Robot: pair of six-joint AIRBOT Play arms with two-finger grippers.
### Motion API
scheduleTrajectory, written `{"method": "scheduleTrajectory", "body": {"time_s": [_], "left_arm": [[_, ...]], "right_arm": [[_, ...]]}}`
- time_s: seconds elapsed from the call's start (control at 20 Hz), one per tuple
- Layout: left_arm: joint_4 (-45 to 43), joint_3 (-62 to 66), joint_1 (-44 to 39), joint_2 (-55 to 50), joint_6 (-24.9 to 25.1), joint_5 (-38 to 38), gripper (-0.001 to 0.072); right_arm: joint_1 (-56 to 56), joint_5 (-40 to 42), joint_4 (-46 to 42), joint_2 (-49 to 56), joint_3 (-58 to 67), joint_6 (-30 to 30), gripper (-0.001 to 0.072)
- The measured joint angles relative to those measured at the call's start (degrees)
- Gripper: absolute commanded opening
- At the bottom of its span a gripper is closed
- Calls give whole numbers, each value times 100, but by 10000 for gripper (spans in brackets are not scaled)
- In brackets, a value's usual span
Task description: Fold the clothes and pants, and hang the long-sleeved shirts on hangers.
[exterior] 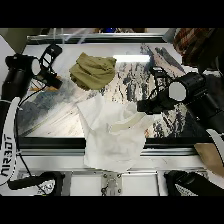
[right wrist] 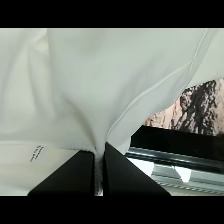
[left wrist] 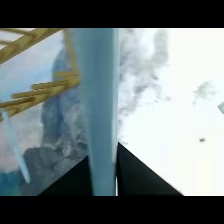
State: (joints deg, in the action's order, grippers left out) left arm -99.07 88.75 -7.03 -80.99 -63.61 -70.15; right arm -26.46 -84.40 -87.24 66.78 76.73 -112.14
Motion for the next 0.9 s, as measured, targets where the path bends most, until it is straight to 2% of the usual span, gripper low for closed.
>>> {"method": "scheduleTrajectory", "body": {"time_s": [0.15, 0.25, 0.3, 0.45, 0.7, 0.9], "left_arm": [[1567, 0, 155, 308, 1836, -951, 23], [2332, 0, 363, 420, 2815, -1609, 24], [2579, 0, 461, 448, 3128, -1812, 24], [3064, 0, 774, 496, 3740, -2225, 24], [3362, -7, 1329, 518, 4896, -2815, 23], [3462, -68, 1567, 531, 5390, -3145, 23]], "right_arm": [[0, 0, 0, 0, 0, 0, 32], [0, -2, 0, 0, 0, 0, 32], [0, 0, 0, 0, 0, 2, 32], [0, 0, 0, 0, 0, 0, 32], [0, 0, 0, 0, 0, 0, 32], [0, -2, 0, 0, 0, 0, 32]]}}
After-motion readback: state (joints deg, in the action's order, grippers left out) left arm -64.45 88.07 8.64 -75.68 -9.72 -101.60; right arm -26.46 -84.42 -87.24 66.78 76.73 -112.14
